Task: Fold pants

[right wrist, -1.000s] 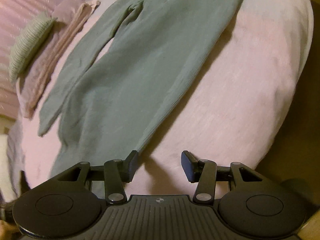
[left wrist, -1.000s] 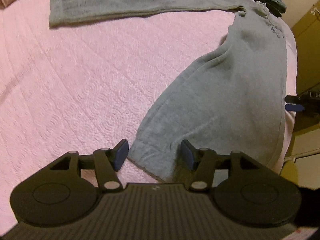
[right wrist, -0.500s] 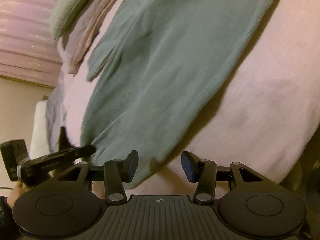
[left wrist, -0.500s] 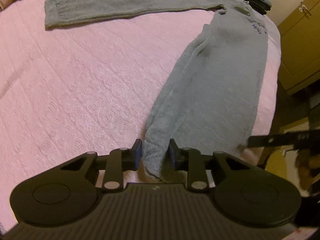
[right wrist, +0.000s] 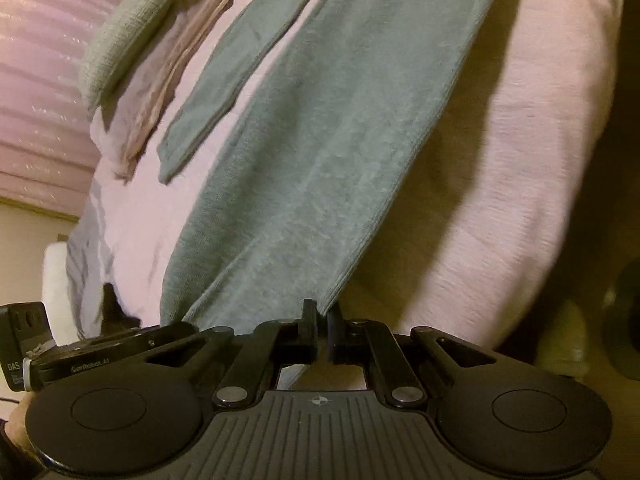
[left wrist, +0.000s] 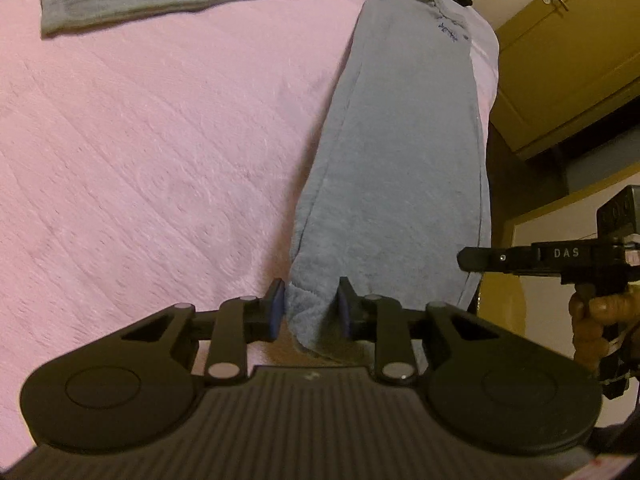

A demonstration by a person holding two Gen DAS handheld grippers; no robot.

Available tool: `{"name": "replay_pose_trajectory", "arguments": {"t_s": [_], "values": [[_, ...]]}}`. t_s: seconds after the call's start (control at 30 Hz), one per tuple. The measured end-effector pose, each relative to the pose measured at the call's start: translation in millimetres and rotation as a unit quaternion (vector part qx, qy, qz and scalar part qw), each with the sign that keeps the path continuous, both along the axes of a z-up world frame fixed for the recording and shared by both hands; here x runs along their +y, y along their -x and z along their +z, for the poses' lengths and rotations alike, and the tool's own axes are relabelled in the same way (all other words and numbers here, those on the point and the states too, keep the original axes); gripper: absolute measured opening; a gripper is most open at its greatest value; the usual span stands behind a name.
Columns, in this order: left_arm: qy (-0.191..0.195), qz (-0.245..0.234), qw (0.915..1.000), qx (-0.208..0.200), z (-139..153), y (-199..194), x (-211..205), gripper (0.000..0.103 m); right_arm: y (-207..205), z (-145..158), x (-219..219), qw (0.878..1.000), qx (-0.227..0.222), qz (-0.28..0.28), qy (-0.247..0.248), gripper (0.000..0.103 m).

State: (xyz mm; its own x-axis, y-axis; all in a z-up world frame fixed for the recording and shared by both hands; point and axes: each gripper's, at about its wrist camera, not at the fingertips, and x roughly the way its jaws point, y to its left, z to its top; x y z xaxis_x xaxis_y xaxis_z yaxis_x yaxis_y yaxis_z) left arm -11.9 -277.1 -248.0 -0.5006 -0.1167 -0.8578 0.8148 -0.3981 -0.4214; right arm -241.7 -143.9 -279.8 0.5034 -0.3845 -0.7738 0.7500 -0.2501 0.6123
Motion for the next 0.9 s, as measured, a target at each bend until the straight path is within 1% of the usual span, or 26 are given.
{"name": "replay_pose_trajectory", "arguments": {"t_s": [0.07,0.1,0.17,0.23,0.27,0.33,0.43,0.53,0.63,0.7,0.77,0.83,0.9], "values": [[0.0,0.002,0.9999,-0.016,-15,4,1,0.026,1,-16,-4,1.0,0.003,-0.005,-0.011,0.002],[0.003,0.0,0.9996,-0.028,-22,5,1,0.03,0,-21,-4,1.0,0.01,-0.004,-0.019,0.005],[0.002,-0.002,0.9988,-0.05,-27,4,0,0.034,2,-21,-2,0.999,0.04,-0.008,-0.026,0.026],[0.01,-0.005,0.9981,-0.061,-20,0,1,0.035,5,-10,0,0.999,0.051,-0.015,-0.014,0.037],[0.019,-0.009,0.9969,-0.076,-14,0,1,0.032,8,-5,1,0.998,0.054,-0.014,-0.009,0.04],[0.038,-0.012,0.9946,-0.096,-2,-3,2,0.03,13,5,1,0.998,0.066,-0.014,-0.003,0.04],[0.054,-0.004,0.9936,-0.099,18,-4,-1,0.03,19,20,-4,0.996,0.08,-0.03,0.003,0.041],[0.076,-0.007,0.9921,-0.099,44,2,-5,0.031,35,45,-9,0.994,0.099,-0.041,0.018,0.041],[0.096,-0.009,0.9907,-0.096,70,17,-12,0.034,51,74,-18,0.991,0.119,-0.045,0.045,0.041],[0.111,-0.007,0.9899,-0.088,90,29,-17,0.04,65,95,-25,0.987,0.142,-0.045,0.065,0.041],[0.123,-0.011,0.9888,-0.084,107,45,-28,0.043,82,113,-35,0.983,0.158,-0.048,0.083,0.041],[0.141,-0.019,0.9859,-0.087,123,60,-39,0.047,101,127,-46,0.978,0.176,-0.055,0.097,0.041],[0.157,-0.021,0.9836,-0.087,135,79,-56,0.048,124,138,-63,0.975,0.183,-0.065,0.108,0.041]]}}
